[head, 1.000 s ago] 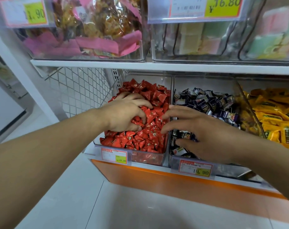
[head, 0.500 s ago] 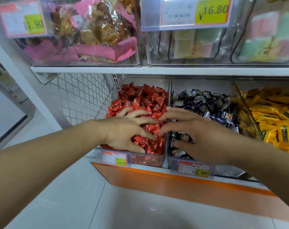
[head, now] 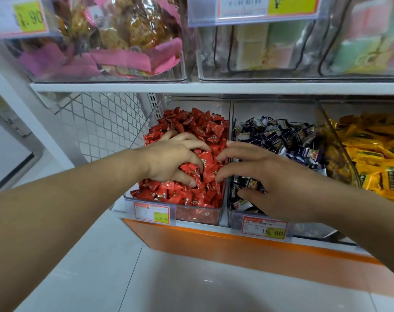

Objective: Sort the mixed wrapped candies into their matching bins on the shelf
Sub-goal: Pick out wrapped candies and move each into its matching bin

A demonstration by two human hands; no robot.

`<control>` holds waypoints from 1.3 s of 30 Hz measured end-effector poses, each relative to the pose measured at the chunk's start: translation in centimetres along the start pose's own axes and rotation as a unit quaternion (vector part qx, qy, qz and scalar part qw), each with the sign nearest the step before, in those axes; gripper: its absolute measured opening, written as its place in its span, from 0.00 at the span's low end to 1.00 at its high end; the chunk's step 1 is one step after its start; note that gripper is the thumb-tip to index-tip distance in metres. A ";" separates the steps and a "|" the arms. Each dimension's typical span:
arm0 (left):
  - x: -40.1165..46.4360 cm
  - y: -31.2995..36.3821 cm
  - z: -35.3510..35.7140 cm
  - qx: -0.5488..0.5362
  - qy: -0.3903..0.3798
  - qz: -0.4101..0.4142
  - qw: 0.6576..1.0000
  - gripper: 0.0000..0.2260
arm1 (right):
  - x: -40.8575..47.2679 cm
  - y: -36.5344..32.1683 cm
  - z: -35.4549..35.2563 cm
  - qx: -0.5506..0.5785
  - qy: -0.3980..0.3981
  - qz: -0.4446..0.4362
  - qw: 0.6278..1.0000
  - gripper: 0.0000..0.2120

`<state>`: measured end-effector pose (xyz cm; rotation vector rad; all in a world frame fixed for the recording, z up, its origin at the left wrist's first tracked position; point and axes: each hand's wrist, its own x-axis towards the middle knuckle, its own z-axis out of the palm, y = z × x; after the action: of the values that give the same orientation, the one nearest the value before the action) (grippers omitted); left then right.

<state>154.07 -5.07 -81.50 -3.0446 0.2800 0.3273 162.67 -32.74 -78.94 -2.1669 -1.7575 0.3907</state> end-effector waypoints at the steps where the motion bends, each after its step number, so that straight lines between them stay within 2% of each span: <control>1: -0.1 -0.1 -0.2 -0.006 0.002 -0.005 1.000 0.21 | 0.0 0.0 0.0 -0.001 -0.002 0.001 1.000 0.23; 6: -0.2 -0.6 -1.4 -0.017 0.000 -0.046 0.999 0.18 | -0.1 -0.1 0.0 -0.006 0.002 -0.002 1.000 0.23; 10: -0.5 0.0 -2.0 -0.039 0.031 -0.075 0.996 0.15 | -0.1 -0.2 -0.1 -0.005 -0.002 0.003 1.000 0.22; 13: -0.7 1.0 -2.0 -0.087 0.057 -0.077 0.992 0.16 | 0.0 -0.3 -0.3 -0.006 -0.005 0.007 1.000 0.22; 17: -2.2 3.2 -2.2 -0.145 0.064 -0.052 0.986 0.21 | 0.1 -0.5 -0.3 -0.003 -0.005 0.006 1.000 0.23; 19: -3.7 4.2 -2.4 -0.194 0.081 -0.060 0.976 0.20 | 0.1 -0.8 -0.5 0.002 -0.008 0.011 1.000 0.25; 21: -5.6 4.9 -2.2 -0.271 0.143 -0.079 0.949 0.16 | 0.1 -1.2 -0.6 0.009 -0.010 0.015 1.000 0.29; 23: -7.6 4.9 -1.7 -0.319 0.248 -0.131 0.905 0.13 | 0.0 -1.6 -0.8 0.023 -0.007 0.026 0.999 0.32; 25: -9.7 3.8 -0.6 -0.293 0.330 -0.199 0.875 0.16 | 0.2 -2.4 -1.0 0.024 0.012 0.034 0.999 0.32; 26: -10.6 3.2 0.0 -0.270 0.339 -0.223 0.873 0.18 | 0.7 -3.0 -1.0 0.016 0.027 0.028 0.999 0.30; 28: -12.3 2.4 1.4 -0.265 0.302 -0.254 0.880 0.22 | 2.6 -4.6 -0.8 -0.013 0.051 -0.013 0.999 0.26; 31: -13.3 2.4 2.8 -0.348 0.235 -0.247 0.873 0.24 | 7.0 -6.8 0.4 -0.040 0.016 -0.060 0.997 0.25; 36: -13.5 2.1 3.9 -0.434 0.257 -0.228 0.833 0.21 | 13.9 -7.1 3.3 -0.056 -0.084 -0.069 0.993 0.27; 39: -13.5 1.7 4.3 -0.440 0.258 -0.227 0.830 0.20 | 15.6 -6.0 4.4 -0.094 -0.099 -0.086 0.987 0.27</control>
<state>139.87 -3.98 -82.88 -3.8513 -0.8148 -0.5879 158.68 -16.00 -80.60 -2.1405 -2.1515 0.4260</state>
